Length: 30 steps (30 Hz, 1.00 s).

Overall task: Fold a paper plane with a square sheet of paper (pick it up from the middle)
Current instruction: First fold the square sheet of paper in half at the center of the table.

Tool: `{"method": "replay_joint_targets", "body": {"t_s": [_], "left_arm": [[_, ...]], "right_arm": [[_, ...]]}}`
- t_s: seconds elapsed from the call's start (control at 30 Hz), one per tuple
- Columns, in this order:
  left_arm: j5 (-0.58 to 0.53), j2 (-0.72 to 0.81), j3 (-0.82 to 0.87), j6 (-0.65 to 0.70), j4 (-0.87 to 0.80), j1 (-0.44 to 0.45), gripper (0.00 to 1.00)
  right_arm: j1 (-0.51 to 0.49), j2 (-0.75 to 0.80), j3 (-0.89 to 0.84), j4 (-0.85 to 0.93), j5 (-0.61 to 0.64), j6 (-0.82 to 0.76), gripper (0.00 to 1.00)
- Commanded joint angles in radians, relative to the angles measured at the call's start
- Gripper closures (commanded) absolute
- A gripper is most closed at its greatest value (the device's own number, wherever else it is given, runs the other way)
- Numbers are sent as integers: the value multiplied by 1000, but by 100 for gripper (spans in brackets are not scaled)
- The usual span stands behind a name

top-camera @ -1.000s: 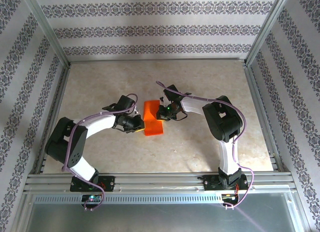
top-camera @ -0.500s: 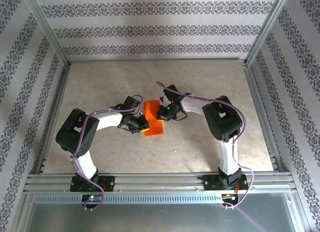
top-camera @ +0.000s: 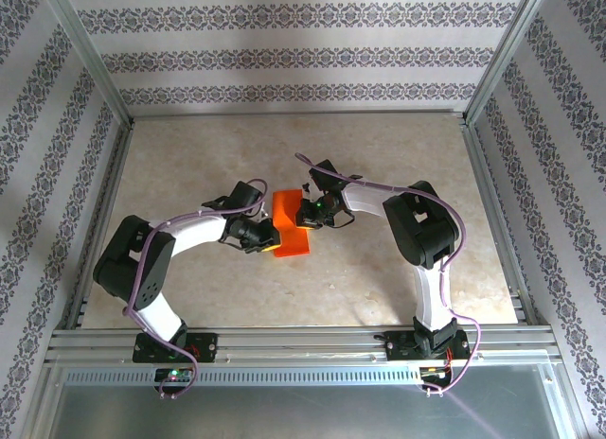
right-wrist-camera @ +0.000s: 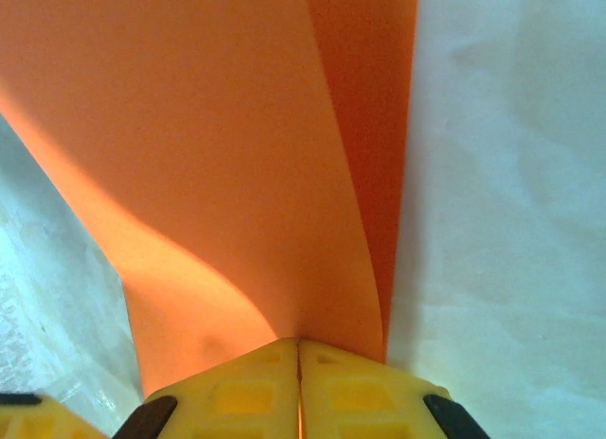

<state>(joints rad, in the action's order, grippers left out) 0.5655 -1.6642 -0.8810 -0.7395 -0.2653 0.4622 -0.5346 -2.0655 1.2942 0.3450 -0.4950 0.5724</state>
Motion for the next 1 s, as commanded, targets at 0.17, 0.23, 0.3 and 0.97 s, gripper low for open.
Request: {"method": "replay_joint_targets", "body": {"t_s": [0.17, 0.23, 0.3, 0.97], "left_arm": [[15, -67, 8, -14, -2, 36, 87], [-4, -71, 25, -6, -26, 37, 87], [-21, -69, 45, 7, -51, 36, 87], [26, -111, -145, -16, 101, -65, 87]], "right_arm": [[2, -130, -71, 185, 222, -2, 91], [2, -132, -72, 186, 222, -3, 91], [2, -133, -71, 187, 222, -3, 91], [5, -145, -72, 192, 228, -5, 91]]}}
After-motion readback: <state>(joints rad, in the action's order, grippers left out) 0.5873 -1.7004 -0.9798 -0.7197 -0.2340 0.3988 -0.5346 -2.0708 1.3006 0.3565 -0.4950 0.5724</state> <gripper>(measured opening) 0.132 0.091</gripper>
